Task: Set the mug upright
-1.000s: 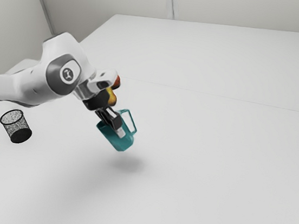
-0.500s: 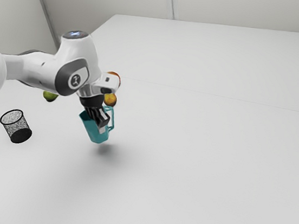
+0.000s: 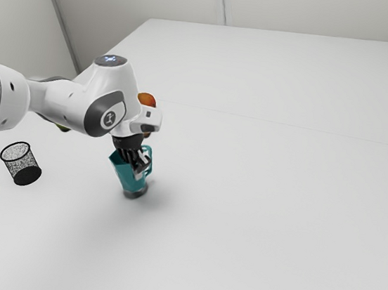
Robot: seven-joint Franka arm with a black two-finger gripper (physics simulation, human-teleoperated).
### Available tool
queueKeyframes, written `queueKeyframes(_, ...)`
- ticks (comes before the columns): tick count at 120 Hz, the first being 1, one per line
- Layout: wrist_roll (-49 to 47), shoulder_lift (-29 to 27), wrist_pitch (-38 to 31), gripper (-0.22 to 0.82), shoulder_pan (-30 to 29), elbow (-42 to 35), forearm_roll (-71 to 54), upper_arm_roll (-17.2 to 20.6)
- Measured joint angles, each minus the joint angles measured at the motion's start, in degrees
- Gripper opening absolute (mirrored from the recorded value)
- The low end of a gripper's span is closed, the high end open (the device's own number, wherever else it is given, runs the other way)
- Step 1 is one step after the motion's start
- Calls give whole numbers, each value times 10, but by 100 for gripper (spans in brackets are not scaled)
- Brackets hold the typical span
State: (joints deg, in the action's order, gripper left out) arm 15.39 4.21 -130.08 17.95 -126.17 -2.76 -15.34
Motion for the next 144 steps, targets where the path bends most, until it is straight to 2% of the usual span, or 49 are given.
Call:
queueKeyframes(15, -7, -2, -5, -10, 1, -2, 3, 0)
queueKeyframes(63, -19, -17, -7, 33, 1, -3, 5, 0)
queueKeyframes(92, -25, -63, 5, 51, 7, 0, 7, 0)
queueKeyframes(113, -28, -64, 56, 56, 9, 81, 14, 1)
queueKeyframes(144, -34, -7, 177, 59, 5, 225, 30, 1)
